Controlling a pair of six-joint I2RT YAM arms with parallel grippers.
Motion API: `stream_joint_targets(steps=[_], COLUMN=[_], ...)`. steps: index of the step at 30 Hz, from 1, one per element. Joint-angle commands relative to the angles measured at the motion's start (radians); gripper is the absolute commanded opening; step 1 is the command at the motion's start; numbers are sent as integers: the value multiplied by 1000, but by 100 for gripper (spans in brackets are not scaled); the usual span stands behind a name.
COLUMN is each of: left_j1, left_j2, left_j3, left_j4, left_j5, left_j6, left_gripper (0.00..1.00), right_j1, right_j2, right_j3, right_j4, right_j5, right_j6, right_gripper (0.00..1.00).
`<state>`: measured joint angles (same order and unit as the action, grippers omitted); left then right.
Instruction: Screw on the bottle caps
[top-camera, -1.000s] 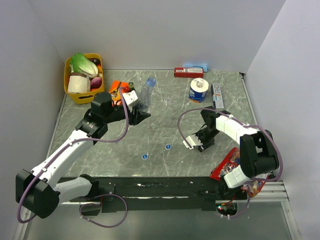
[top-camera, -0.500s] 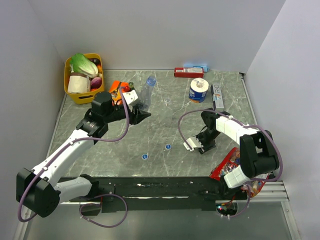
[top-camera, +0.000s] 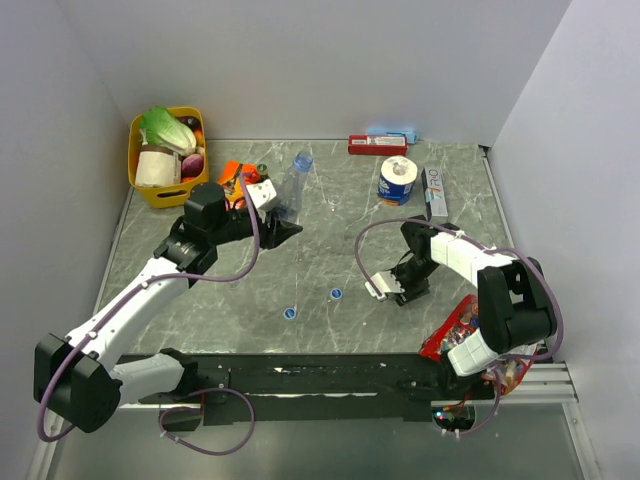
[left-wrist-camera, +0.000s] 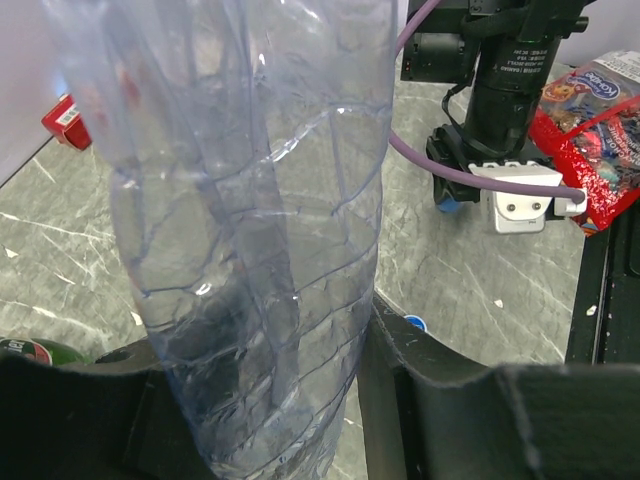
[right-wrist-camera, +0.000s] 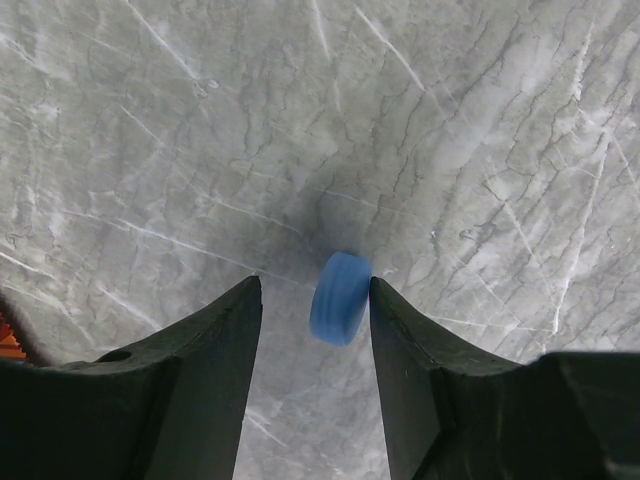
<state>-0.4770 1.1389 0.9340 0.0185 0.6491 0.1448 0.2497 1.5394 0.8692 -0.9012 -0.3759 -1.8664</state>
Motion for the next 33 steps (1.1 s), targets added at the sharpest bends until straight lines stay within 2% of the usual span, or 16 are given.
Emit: stream_joint_targets(steps=[1, 15, 22, 30, 33], left_j1=[8, 14, 15, 15, 14], left_j2=[-1, 1, 4, -4, -8], left_j3=[5, -24, -24, -34, -34], left_j4=[57, 101, 101, 112, 98], left_j5=[7, 9, 12, 12, 11], left_j6=[-8, -31, -33, -39, -36], left_gripper=[2, 2, 2, 2, 2], right_j1=[3, 39, 62, 51, 53], right_j2=[-38, -238, -245, -156, -125], right_j3=[-1, -176, -139, -44, -33], right_j4=[-8, 108, 107, 44, 38], right_j5=[-23, -69, -97, -86, -72], right_j6=[7, 75, 174, 156, 158], right_gripper=[54, 47, 47, 67, 67])
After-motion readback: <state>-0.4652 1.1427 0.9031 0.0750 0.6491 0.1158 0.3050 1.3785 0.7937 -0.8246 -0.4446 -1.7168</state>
